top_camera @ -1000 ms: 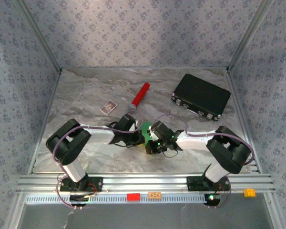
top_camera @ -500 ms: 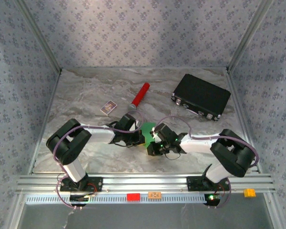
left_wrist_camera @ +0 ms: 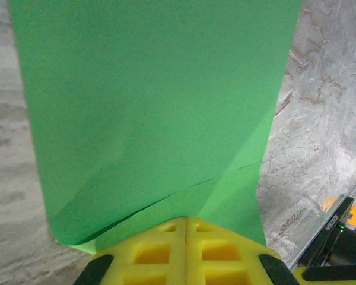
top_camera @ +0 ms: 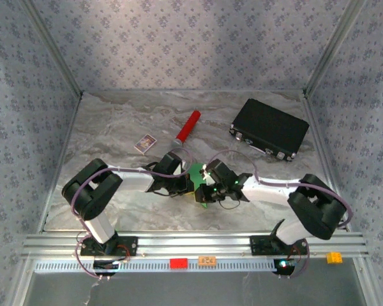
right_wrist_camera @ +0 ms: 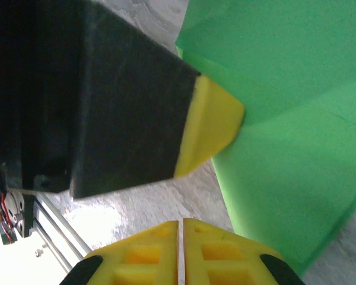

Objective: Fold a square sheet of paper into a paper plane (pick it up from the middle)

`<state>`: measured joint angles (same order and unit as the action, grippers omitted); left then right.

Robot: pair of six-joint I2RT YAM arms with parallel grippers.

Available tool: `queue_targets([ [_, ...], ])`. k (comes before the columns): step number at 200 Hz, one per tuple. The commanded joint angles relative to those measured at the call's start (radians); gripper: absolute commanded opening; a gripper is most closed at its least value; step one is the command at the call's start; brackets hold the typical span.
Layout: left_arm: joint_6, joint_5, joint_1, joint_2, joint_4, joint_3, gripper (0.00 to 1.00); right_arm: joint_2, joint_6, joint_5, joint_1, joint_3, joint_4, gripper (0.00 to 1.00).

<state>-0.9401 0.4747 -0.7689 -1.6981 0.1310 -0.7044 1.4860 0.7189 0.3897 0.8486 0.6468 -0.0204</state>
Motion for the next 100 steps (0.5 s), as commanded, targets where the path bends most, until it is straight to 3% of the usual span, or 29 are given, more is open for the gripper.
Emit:
queue_targets([
  [1, 0.02, -0.05, -0.006, -0.021, -0.06, -0.004, 0.0, 0.051, 0.024, -0.007, -0.007, 0.028, -0.024, 0.12],
  [100, 0.023, -0.064, -0.002, -0.022, -0.078, -0.007, 0.0, 0.008, 0.095, 0.027, 0.012, -0.126, 0.03, 0.13],
])
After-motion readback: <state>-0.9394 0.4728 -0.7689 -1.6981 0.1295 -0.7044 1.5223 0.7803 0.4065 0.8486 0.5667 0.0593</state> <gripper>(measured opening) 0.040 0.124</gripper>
